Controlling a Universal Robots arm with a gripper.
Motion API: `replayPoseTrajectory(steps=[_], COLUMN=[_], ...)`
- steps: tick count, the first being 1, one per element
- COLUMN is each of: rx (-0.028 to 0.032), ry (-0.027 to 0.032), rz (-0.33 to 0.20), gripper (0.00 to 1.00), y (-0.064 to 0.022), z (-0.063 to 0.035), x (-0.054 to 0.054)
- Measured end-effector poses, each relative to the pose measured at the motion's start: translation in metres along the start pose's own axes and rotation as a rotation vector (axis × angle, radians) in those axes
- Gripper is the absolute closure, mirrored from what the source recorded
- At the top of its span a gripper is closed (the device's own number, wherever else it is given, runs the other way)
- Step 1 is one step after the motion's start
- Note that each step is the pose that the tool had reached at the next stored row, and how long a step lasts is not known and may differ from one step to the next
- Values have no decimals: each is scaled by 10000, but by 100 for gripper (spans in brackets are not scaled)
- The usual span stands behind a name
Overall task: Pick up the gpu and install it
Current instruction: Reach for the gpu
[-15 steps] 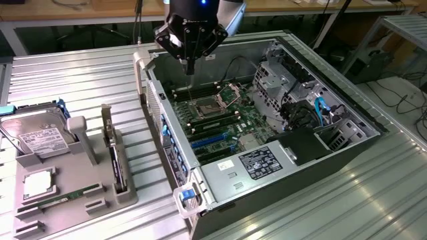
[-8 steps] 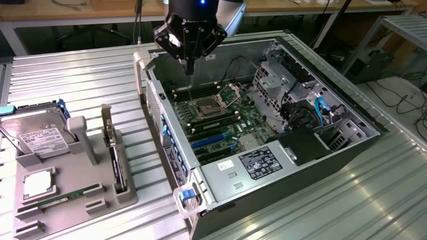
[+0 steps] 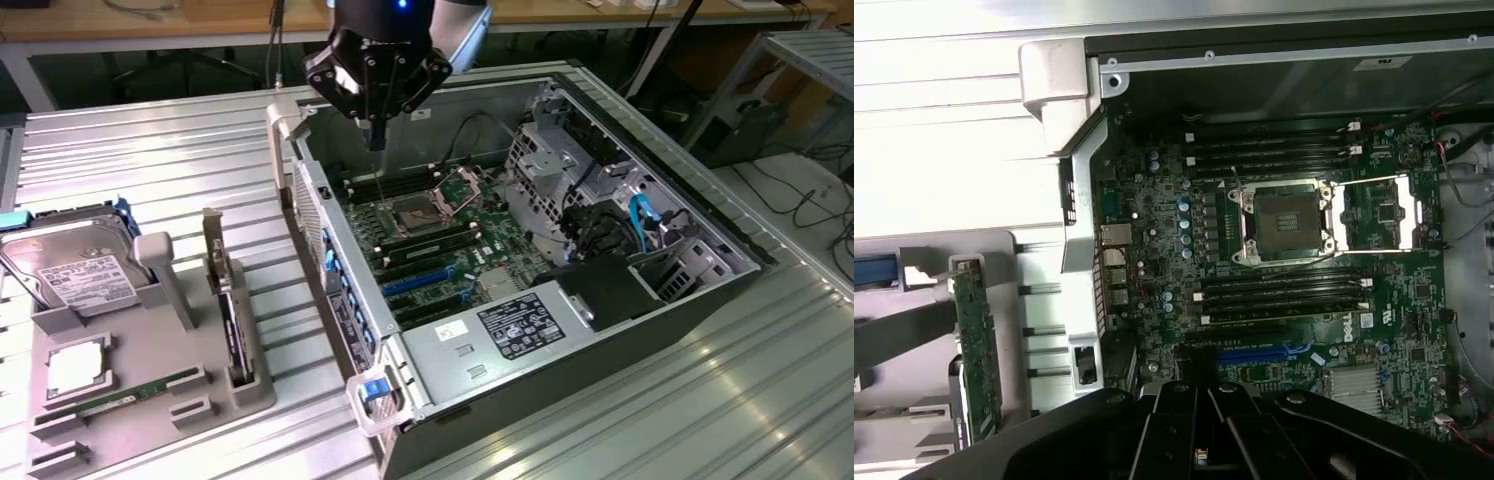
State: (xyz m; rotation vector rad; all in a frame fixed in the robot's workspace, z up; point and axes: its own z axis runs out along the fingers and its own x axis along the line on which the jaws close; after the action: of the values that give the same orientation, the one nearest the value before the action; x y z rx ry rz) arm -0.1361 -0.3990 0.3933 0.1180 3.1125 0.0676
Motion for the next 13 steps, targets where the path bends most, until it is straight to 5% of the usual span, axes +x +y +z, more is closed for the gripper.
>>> replayPoseTrajectory(steps=[13], rx=[0], ry=[0], rz=[0], gripper=[89], y=[-2], z=[-1], x=[33])
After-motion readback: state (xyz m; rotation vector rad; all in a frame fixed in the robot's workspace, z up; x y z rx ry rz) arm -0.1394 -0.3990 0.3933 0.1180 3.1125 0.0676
